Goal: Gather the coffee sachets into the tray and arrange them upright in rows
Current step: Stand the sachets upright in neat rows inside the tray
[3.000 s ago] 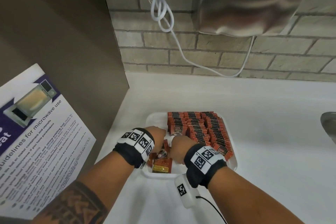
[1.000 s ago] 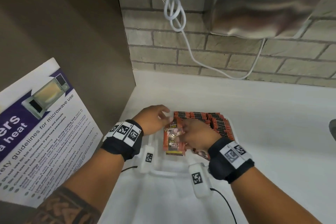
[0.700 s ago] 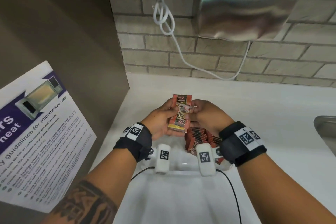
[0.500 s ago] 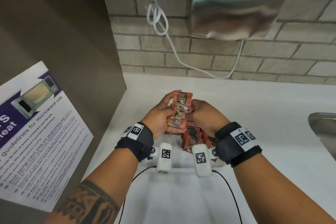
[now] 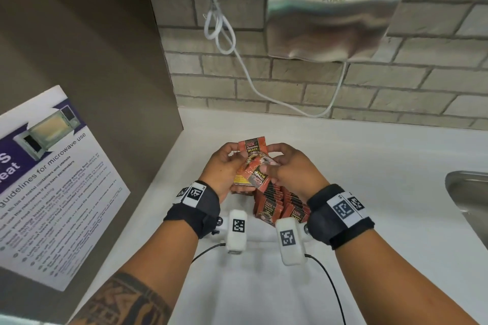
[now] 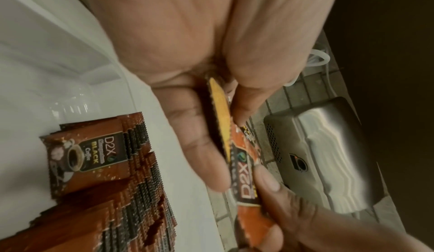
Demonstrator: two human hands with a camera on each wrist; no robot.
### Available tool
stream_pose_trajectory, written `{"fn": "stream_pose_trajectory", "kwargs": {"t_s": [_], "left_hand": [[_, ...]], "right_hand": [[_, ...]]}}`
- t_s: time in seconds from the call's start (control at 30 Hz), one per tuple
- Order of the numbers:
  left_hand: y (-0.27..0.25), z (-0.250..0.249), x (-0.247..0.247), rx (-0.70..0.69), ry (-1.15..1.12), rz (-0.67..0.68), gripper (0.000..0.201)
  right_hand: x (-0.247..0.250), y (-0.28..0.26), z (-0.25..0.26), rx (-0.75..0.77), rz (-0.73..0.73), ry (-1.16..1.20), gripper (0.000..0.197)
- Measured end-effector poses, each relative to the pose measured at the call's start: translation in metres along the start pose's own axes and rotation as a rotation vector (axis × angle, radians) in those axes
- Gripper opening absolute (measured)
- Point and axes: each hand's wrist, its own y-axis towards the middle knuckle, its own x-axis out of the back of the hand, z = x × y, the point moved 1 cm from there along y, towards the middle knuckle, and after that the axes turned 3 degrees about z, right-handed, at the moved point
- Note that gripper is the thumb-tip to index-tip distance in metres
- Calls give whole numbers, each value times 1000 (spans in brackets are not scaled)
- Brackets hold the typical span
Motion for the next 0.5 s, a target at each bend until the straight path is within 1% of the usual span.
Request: {"fn": "stream_pose_trajectory", "kwargs": {"t_s": [0.07, 0.2, 0.3, 0.4, 0.47, 0.5], "left_hand": [[1, 2, 2, -27, 30, -35, 12], [2, 4, 10, -53, 39, -105, 12], [1, 8, 22, -63, 49, -141, 7], [0, 6, 30, -65, 85, -118, 11], [-1, 3, 35, -81, 102, -97, 11], [-2, 1, 38, -94, 111, -83, 10]], "right_hand": [[2, -2, 1, -12, 32, 35, 39], [9, -8, 3, -48, 101, 201, 33], [8, -6, 2, -82, 62, 378, 21], [1, -5, 5, -68, 50, 546, 21], [-6, -3, 9, -50, 31, 541, 11], [-10, 0, 10, -58, -3, 506, 15]]}}
